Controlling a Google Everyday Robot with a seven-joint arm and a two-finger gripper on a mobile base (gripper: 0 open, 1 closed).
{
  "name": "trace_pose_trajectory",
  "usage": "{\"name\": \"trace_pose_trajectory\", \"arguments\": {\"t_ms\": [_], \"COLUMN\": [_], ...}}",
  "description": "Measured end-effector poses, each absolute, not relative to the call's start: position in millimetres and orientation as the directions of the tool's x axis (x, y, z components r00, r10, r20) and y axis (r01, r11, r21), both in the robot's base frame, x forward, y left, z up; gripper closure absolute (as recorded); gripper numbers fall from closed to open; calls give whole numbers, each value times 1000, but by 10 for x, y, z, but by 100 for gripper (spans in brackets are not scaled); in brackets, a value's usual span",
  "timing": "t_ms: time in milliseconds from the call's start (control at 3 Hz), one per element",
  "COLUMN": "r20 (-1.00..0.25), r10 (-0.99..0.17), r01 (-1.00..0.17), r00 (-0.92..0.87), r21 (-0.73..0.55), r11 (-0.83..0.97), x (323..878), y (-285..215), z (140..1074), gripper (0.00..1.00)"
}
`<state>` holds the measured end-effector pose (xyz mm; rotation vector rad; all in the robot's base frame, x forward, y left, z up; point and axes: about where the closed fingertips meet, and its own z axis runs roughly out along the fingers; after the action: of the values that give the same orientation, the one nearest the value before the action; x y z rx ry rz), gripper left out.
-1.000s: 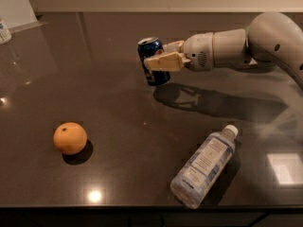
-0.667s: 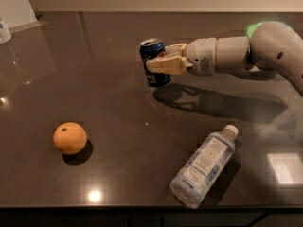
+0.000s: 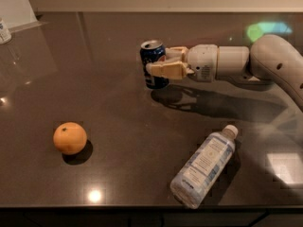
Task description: Place pepsi can upright
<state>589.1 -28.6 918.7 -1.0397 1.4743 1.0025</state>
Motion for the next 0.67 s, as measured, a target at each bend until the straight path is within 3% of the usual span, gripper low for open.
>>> {"name": "trace_pose_trajectory", "arguments": {"t_ms": [667], "r20": [-996], "r10": [-83], "r01": [-970], "r00": [-35], "r21": [13], "r11": [244], "x": [5876], "y": [-265], "z": [9124], "gripper": [100]}}
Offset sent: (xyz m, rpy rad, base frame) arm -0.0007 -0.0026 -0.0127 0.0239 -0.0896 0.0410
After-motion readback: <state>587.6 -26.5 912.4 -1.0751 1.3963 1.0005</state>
